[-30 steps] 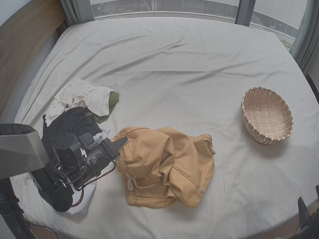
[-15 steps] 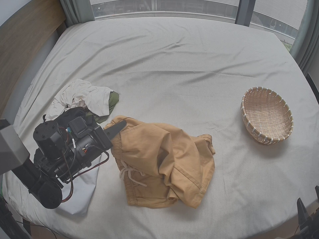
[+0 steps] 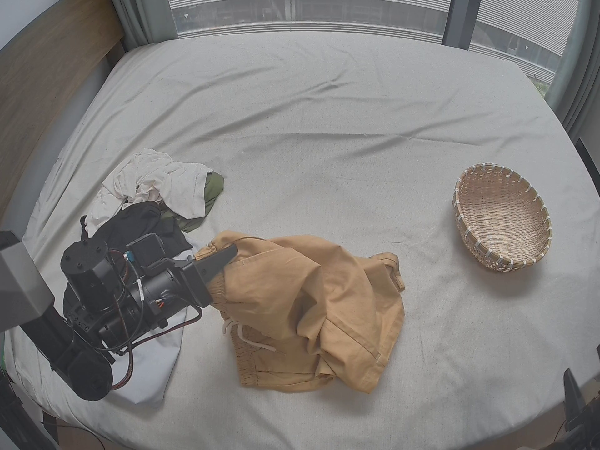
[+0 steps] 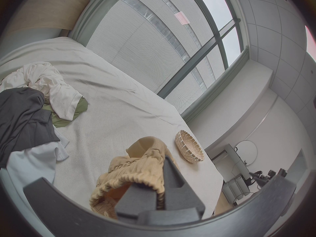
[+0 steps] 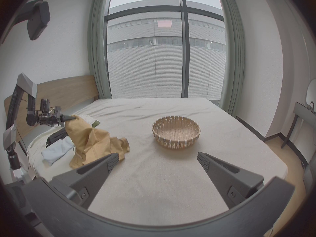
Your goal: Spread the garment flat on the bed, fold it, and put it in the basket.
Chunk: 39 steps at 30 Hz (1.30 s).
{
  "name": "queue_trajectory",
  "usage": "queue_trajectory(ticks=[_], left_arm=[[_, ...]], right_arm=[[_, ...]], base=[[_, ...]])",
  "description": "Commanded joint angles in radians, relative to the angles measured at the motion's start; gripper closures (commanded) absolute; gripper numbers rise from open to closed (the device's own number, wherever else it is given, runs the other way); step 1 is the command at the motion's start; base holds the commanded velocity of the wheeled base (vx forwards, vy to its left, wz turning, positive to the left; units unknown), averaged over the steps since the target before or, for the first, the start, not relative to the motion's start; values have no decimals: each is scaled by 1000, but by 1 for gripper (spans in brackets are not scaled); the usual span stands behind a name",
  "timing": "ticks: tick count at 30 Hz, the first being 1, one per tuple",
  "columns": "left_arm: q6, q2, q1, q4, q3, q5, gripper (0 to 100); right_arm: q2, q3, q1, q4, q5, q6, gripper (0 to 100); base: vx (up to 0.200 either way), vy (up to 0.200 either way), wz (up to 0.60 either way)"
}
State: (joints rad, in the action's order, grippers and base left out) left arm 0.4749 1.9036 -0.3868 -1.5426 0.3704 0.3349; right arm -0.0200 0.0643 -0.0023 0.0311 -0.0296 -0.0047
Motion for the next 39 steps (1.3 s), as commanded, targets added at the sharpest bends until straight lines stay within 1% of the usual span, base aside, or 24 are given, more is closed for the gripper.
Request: queue_trajectory(ticks=[1,3,6,7,8,9,10,13,15,19,20,21,23,35,36,39], left_arm=[[-33,9,-4,-1,1,0,100],[-39,8,-4,-1,-1,0,100],[-42,6,-3,-1,-1,0,100],[-42,6,-3,-1,-1,0,100],[-42,5,0,-1,-1,0,100],[-42,5,0,-1,-1,0,100],[-41,3,2,-1,-1,0,100],[-41,2,2,-1,-1,0,100],[-41,2,2,-1,-1,0,100],[-41,3,2,-1,2,0,100],[-41,3,2,-1,2,0,100],[-41,3,2,-1,7,0,100],[-42,8,0,-1,8,-2,100],[-44,5,2,-1,7,-4,100],[-44,5,2,-1,7,-4,100],[-44,6,2,-1,7,-4,100]], right_arm=[[-166,193,8,26,-50,31,0],[-225,192,47,27,-101,120,0],[-400,203,131,59,-199,344,0],[-408,204,136,64,-204,354,0],[-497,207,180,141,-247,450,0],[-521,204,193,176,-256,469,0],[-574,195,220,250,-266,497,0],[-696,175,274,374,-274,522,0],[-767,172,285,417,-274,528,0],[-880,175,311,432,-282,558,0],[-880,175,311,432,-282,558,0],[-946,175,338,438,-282,586,0],[-1003,172,358,463,-282,598,0],[-1457,175,369,744,-279,598,0],[-1457,175,369,744,-279,598,0],[-1565,167,394,826,-274,603,0]], base=[[0,0,0],[0,0,0],[0,0,0],[0,0,0],[0,0,0],[0,0,0],[0,0,0],[0,0,0],[0,0,0],[0,0,0],[0,0,0],[0,0,0],[0,0,0],[0,0,0],[0,0,0],[0,0,0]])
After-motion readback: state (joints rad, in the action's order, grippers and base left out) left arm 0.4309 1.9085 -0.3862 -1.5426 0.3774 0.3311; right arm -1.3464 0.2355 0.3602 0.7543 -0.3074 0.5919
